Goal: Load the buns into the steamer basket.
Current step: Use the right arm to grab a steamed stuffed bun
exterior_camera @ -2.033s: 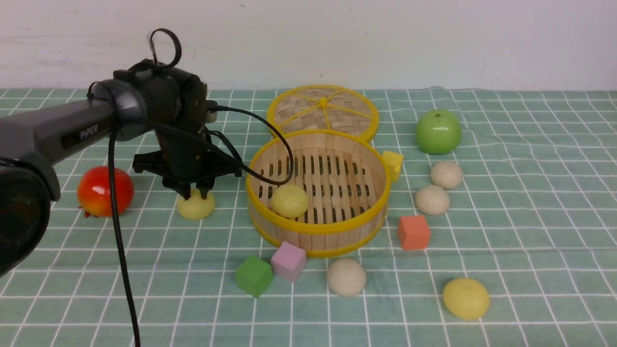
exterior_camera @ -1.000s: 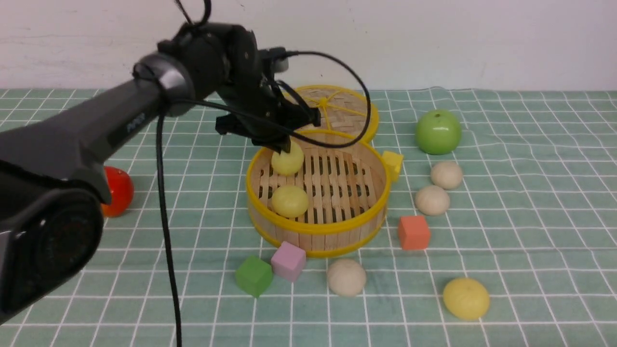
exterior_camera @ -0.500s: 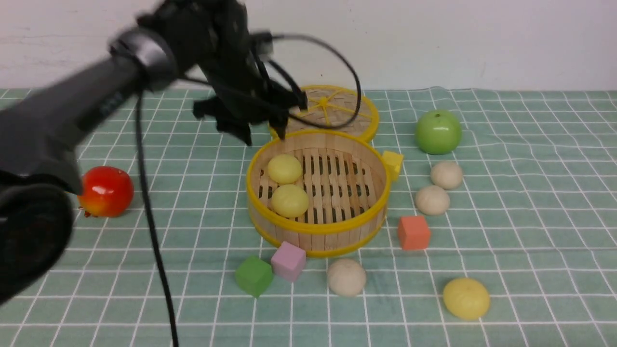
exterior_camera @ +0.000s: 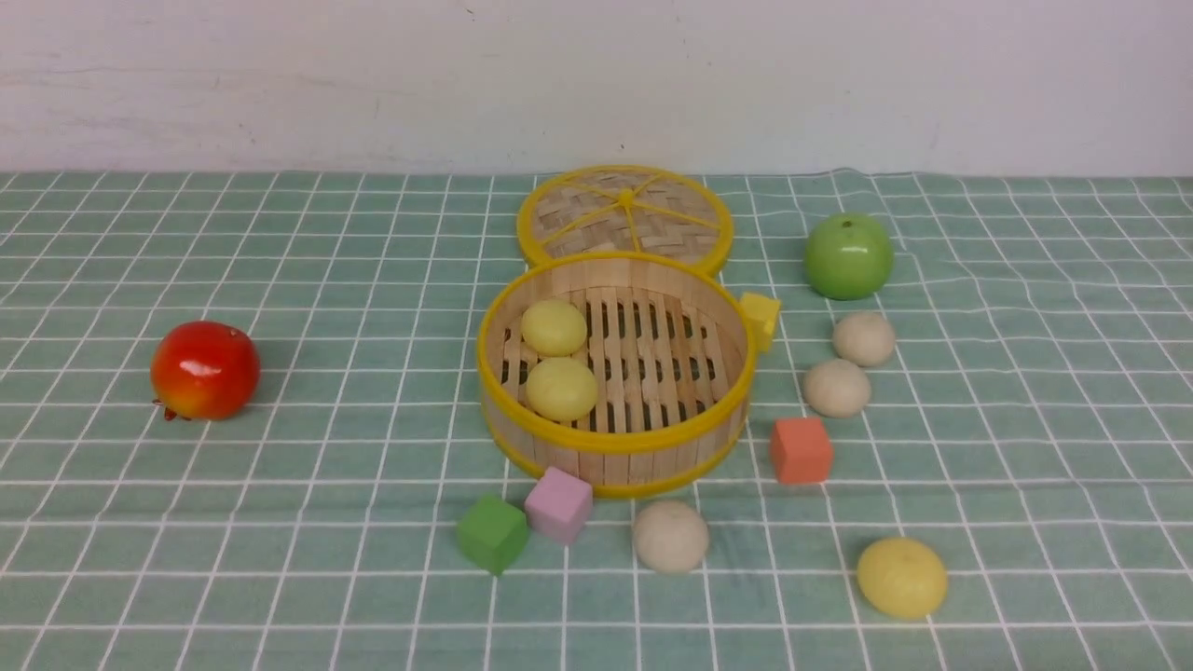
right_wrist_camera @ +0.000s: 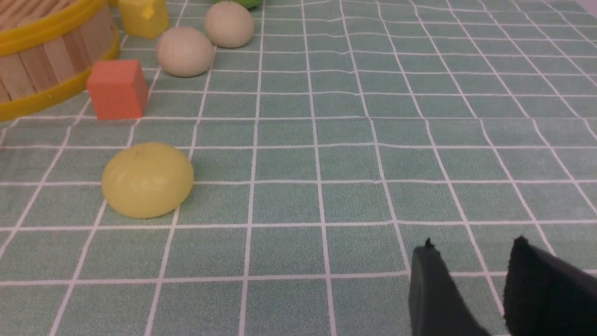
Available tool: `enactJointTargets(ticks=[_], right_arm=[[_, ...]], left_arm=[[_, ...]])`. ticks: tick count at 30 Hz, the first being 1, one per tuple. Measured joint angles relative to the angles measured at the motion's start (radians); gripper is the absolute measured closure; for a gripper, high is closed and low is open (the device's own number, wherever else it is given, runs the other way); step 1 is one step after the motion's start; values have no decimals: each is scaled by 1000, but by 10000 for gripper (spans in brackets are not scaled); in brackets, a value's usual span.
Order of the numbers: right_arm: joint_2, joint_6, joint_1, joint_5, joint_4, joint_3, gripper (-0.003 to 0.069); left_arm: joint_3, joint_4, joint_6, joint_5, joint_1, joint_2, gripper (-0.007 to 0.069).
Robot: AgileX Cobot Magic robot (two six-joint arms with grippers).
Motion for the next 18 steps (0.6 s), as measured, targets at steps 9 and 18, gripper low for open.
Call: enactJointTargets(ticks=[9,18], right_arm=[[0,0,0,0,0,0,419],[0,0,0,0,-1,0,419]], left_arm=[[882,-10,-35,-465,0,-808,638],[1201,20,-266,-527,0,-1137,638]])
